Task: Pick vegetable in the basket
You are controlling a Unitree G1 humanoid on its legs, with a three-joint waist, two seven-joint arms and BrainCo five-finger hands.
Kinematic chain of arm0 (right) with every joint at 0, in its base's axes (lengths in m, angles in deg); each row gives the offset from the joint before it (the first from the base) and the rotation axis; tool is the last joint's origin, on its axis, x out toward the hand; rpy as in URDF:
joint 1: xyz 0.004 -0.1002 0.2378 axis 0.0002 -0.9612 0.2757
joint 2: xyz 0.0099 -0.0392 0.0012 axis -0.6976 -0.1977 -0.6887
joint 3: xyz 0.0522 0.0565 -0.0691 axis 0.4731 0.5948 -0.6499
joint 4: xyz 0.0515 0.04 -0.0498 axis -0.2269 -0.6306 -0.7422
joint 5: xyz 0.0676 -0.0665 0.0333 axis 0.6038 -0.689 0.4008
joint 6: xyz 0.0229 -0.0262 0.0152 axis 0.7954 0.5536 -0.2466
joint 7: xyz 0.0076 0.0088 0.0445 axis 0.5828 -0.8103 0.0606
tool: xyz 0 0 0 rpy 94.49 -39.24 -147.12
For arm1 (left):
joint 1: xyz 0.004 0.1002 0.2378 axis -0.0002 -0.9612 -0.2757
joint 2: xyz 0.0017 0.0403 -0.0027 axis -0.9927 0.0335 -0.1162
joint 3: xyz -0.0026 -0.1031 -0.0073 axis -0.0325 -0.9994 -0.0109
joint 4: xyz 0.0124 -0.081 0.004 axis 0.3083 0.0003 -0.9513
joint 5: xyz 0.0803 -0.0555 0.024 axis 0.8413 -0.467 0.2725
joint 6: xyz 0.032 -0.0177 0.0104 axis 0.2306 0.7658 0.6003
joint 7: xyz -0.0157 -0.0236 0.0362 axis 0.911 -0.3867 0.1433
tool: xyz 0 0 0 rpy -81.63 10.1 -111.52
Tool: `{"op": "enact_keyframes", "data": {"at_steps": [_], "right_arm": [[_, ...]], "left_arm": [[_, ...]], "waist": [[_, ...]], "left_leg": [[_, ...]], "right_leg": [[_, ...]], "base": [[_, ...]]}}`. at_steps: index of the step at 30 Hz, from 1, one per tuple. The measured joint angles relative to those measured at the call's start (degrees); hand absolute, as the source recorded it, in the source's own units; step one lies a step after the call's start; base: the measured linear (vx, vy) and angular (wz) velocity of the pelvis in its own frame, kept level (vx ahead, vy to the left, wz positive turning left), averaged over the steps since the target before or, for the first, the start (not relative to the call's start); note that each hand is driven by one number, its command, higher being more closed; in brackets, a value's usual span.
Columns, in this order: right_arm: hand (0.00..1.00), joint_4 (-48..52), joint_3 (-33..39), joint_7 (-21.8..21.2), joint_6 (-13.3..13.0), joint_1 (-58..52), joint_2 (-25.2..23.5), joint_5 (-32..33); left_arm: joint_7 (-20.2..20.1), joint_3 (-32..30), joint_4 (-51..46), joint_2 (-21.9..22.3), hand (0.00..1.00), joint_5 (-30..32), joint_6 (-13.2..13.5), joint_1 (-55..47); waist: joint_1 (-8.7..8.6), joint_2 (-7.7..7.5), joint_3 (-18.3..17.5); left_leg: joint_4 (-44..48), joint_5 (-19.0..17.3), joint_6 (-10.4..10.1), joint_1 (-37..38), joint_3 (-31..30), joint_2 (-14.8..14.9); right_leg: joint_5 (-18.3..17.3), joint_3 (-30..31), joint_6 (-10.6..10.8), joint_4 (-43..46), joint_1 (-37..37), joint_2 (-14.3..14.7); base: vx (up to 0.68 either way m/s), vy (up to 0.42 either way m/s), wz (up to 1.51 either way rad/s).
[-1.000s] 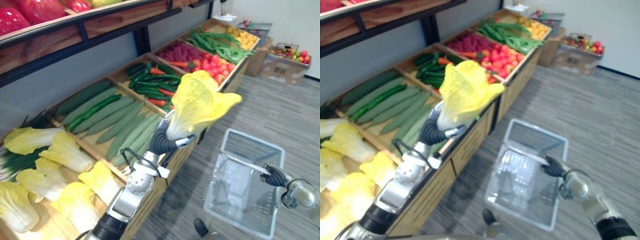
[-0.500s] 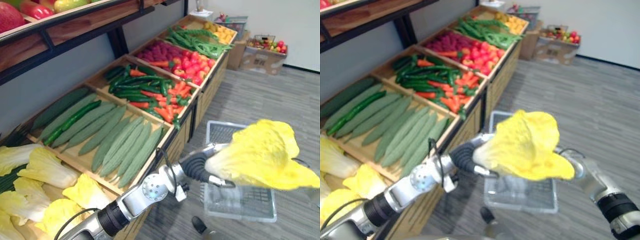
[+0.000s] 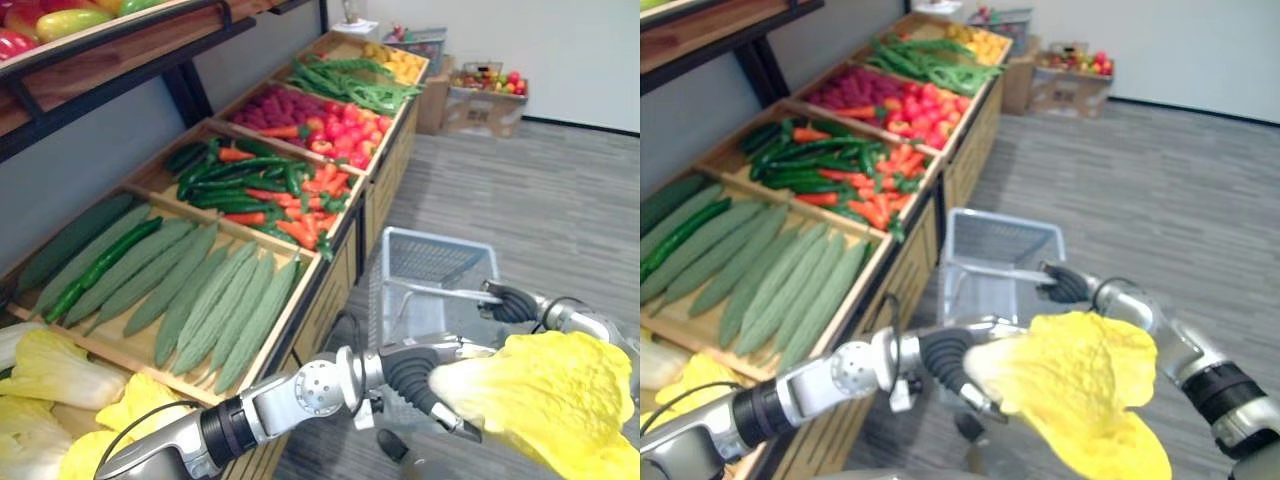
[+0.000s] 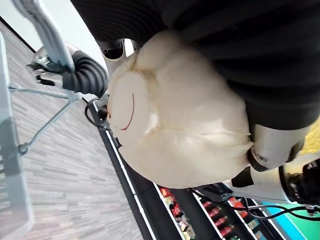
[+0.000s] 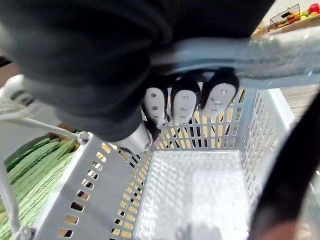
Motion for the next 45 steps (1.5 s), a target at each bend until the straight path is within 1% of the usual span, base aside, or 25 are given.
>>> {"op": "enact_keyframes", "data": {"at_steps": [3, 5, 10, 12, 13, 15, 17, 19, 20, 22, 24, 25, 30, 32, 33, 34, 37, 39, 41, 42, 45], "right_arm": [[1.0, 0.81, -3.07, -1.21, 0.01, 3.01, 0.52, 1.18], [1.0, 1.68, -3.67, -1.45, 0.01, 3.85, 0.66, 1.45], [1.0, 2.32, -6.35, -2.55, 0.03, 6.27, 1.49, 3.86], [1.0, 2.79, -7.04, -2.66, 0.04, 6.79, 1.7, 4.25], [1.0, 3.33, -7.59, -3.08, 0.09, 7.39, 1.7, 4.31], [1.0, 3.9, -7.85, -3.8, 0.09, 7.9, 1.7, 4.51], [1.0, 4.65, -8.13, -4.09, 0.11, 8.27, 1.7, 6.01], [1.0, 5.43, -8.43, -4.46, 0.17, 8.51, 1.7, 6.49], [1.0, 5.99, -9.78, -5.2, 0.33, 9.29, 1.7, 6.84], [1.0, 6.11, -10.58, -6.13, 1.12, 9.93, 1.72, 7.82], [1.0, 6.77, -11.32, -6.43, 1.56, 10.63, 1.83, 8.32], [1.0, 7.79, -11.92, -6.77, 1.85, 11.16, 2.31, 8.96], [1.0, 11.45, -12.8, -8.79, 2.47, 12.33, 5.07, 12.96], [1.0, 13.15, -13.16, -9.41, 2.55, 13.14, 5.93, 13.37], [1.0, 14.07, -13.27, -10.25, 2.71, 13.2, 6.81, 14.63], [1.0, 14.77, -13.61, -10.53, 2.99, 13.2, 7.65, 15.16], [1.0, 14.94, -14.09, -11.1, 3.94, 13.18, 7.95, 16.86], [1.0, 14.94, -14.09, -11.35, 4.4, 13.14, 8.31, 17.02], [1.0, 14.94, -13.74, -11.34, 4.76, 12.22, 8.45, 17.05], [1.0, 14.94, -12.99, -11.38, 4.95, 11.15, 8.45, 17.06], [1.0, 14.98, -10.5, -11.4, 5.09, 7.83, 8.45, 17.18]], "left_arm": [[-0.2, 0.02, 3.55, 0.25, 1.0, 2.29, 0.01, 0.03], [-0.32, 0.01, 5.61, 0.81, 1.0, 4.42, 0.01, 0.08], [-1.24, 0.12, 11.02, 3.4, 1.0, 9.14, 0.04, 0.41], [-1.41, 0.13, 13.57, 4.24, 1.0, 11.43, 0.1, 0.71], [-1.39, 0.1, 15.35, 4.52, 1.0, 13.04, 0.09, 0.75], [-1.43, 0.09, 17.76, 4.9, 1.0, 15.0, 0.09, 0.86], [-1.45, -0.01, 21.42, 5.75, 1.0, 16.9, 0.07, 1.62], [-1.46, -0.24, 23.58, 6.3, 1.0, 18.12, 0.06, 2.27], [-1.38, -0.79, 25.05, 6.8, 1.0, 19.71, 0.08, 2.29], [-1.36, -1.3, 27.32, 8.3, 1.0, 20.73, 0.08, 2.28], [-0.98, -2.66, 29.58, 9.12, 1.0, 22.6, 0.05, 2.29], [-0.3, -3.72, 30.96, 9.35, 1.0, 23.95, -0.1, 2.29], [1.2, -8.0, 35.76, 10.95, 1.0, 26.84, -0.65, 2.28], [1.87, -9.13, 37.01, 11.14, 1.0, 27.32, -0.88, 2.28], [2.62, -9.84, 37.83, 11.44, 1.0, 29.01, -1.08, 2.29], [2.92, -10.41, 38.81, 11.84, 0.0, 29.44, -1.24, 2.29], [3.85, -11.73, 40.17, 13.29, 0.0, 32.59, -2.1, 2.29], [5.28, -12.07, 41.48, 14.81, 0.0, 35.6, -3.05, 2.3], [5.59, -13.32, 43.41, 16.72, 0.0, 38.22, -3.65, 2.33], [5.8, -13.69, 43.88, 17.42, 0.0, 38.89, -4.24, 2.37], [6.75, -13.87, 45.11, 18.67, 0.0, 40.15, -4.81, 3.01]], "waist": [[-0.44, 0.02, 0.01], [-0.67, 0.02, 0.01], [-0.93, 0.03, 0.0], [-1.04, 0.04, 0.0], [-1.43, 0.03, 0.0], [-1.79, 0.03, 0.0], [-2.05, 0.03, 0.0], [-2.09, 0.03, 0.0], [-2.09, 0.02, 0.0], [-2.04, 0.02, 0.0], [-2.07, -0.02, -0.03], [-2.12, -0.03, -0.02], [-2.08, -0.19, 0.06], [-2.06, -0.41, 0.02], [-2.07, -0.52, 0.02], [-2.07, -0.59, 0.0], [-2.07, -1.0, 0.01], [-1.98, -1.18, 0.03], [-1.9, -1.19, 0.04], [-1.9, -1.2, 0.04], [-1.57, -1.23, 0.06]], "left_leg": [[0.4, 0.0, 0.0, 0.34, 0.95, 0.46], [0.49, 0.01, -0.01, 0.35, 1.2, 0.66], [0.6, 0.01, -0.01, 0.45, 2.13, 0.82], [0.59, 0.01, -0.01, 0.62, 2.44, 0.82], [0.56, 0.01, -0.02, 0.63, 2.48, 0.82], [0.55, 0.01, -0.02, 0.67, 2.56, 0.82], [0.53, 0.01, -0.02, 0.72, 2.71, 0.82], [0.54, 0.01, -0.02, 0.76, 2.82, 0.82], [0.55, 0.01, -0.02, 0.82, 3.04, 0.83], [0.61, 0.01, -0.02, 0.84, 3.39, 0.82], [0.78, 0.01, -0.03, 0.83, 4.09, 0.82], [0.95, 0.0, -0.04, 0.75, 4.36, 0.82], [1.4, -0.04, -0.11, 0.73, 5.12, 1.13], [1.57, -0.09, -0.19, 0.58, 5.61, 1.14], [1.71, -0.09, -0.2, 0.44, 5.63, 1.25], [1.88, -0.11, -0.22, 0.36, 5.62, 1.44], [2.38, -0.12, -0.24, 0.19, 5.53, 1.95], [2.37, -0.12, -0.24, 0.01, 5.25, 2.16], [2.38, -0.12, -0.24, -0.16, 4.79, 2.39], [2.37, -0.12, -0.24, -0.23, 4.43, 2.48], [2.34, -0.11, -0.23, -0.3, 4.03, 2.64]], "right_leg": [[-0.02, 0.26, 0.02, 0.23, -0.16, 0.66], [-0.04, 0.32, 0.02, 0.35, -0.35, 0.95], [-0.02, 0.55, 0.01, 0.65, -0.82, 1.41], [-0.02, 0.65, 0.0, 0.66, -0.79, 1.5], [-0.02, 0.67, 0.0, 0.66, -0.79, 1.52], [-0.02, 0.71, 0.0, 0.66, -0.79, 1.57], [-0.02, 0.84, 0.0, 0.69, -0.83, 1.68], [-0.02, 0.97, 0.0, 0.73, -0.88, 1.77], [-0.02, 1.23, 0.0, 0.81, -0.95, 1.94], [-0.04, 1.48, 0.0, 0.96, -1.14, 2.12], [-0.04, 1.96, 0.01, 1.25, -1.55, 2.43], [-0.05, 2.3, 0.01, 1.5, -1.85, 2.66], [-0.2, 2.63, -0.1, 2.02, -2.31, 3.26], [-0.27, 2.91, -0.18, 2.46, -2.83, 3.58], [-0.26, 2.91, -0.19, 2.46, -2.97, 3.63], [-0.25, 2.86, -0.2, 2.46, -3.01, 3.71], [-0.23, 2.51, -0.24, 2.46, -3.01, 3.77], [-0.22, 2.15, -0.25, 2.46, -3.04, 3.76], [-0.21, 1.64, -0.26, 2.46, -3.03, 3.7], [-0.21, 1.36, -0.26, 2.47, -2.99, 3.64], [-0.21, 0.71, -0.26, 2.47, -2.85, 3.47]], "base": [[-0.03, -0.046, -0.1], [-0.03, -0.052, -0.09], [-0.03, -0.039, -0.07], [-0.03, -0.028, -0.05], [0.0, 0.0, 0.0], [0.0, 0.0, 0.0], [-0.03, -0.036, -0.04], [-0.03, -0.037, -0.05], [-0.04, -0.04, -0.07], [-0.04, -0.042, -0.08], [-0.04, -0.045, -0.15], [-0.04, -0.05, -0.16], [-0.05, -0.064, -0.07], [-0.04, -0.057, -0.11], [-0.04, -0.06, -0.02], [-0.04, -0.06, 0.01], [-0.03, -0.058, 0.05], [-0.04, -0.063, 0.09], [-0.05, -0.064, 0.11], [-0.04, -0.052, 0.11], [-0.04, -0.041, 0.1]]}}
